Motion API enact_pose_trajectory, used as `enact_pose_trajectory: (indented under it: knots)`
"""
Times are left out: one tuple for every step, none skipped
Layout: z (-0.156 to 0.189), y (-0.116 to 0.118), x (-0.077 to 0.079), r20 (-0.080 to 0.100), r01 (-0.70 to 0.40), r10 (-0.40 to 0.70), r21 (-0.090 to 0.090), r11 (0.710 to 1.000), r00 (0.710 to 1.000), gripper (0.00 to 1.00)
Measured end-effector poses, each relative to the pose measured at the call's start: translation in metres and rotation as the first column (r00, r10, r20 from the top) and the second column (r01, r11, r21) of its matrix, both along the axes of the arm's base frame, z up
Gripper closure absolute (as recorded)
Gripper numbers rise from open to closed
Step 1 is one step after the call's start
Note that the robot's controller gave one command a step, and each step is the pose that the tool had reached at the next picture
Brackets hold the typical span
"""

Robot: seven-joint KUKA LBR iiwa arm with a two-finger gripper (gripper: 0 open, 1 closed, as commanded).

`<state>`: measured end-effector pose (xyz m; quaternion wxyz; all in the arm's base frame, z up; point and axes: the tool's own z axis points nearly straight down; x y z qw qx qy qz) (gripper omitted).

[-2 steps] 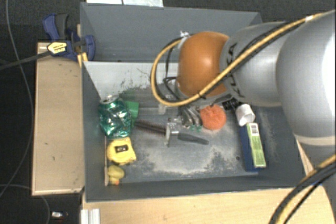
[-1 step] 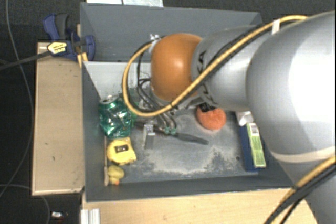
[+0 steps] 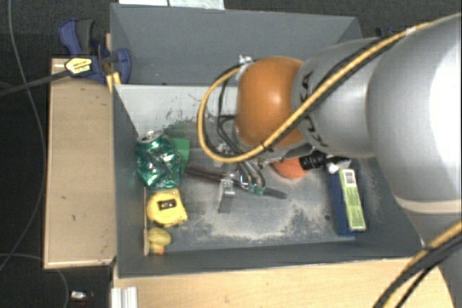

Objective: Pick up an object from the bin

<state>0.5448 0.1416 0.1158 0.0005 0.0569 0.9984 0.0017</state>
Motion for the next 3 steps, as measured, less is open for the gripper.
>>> enact_pose_trajectory:
  knots:
    - [-0.047, -0.033, 0.015, 0.001, 0.028, -0.028, 0.003, 1.0, 1.0, 0.0]
    - [-0.045, -0.017, 0.011, 0.003, 0.258, -0.258, 0.003, 0.966, 0.966, 1.0]
    - [-0.045, -0.017, 0.011, 0.003, 0.258, -0.258, 0.003, 0.966, 0.966, 1.0]
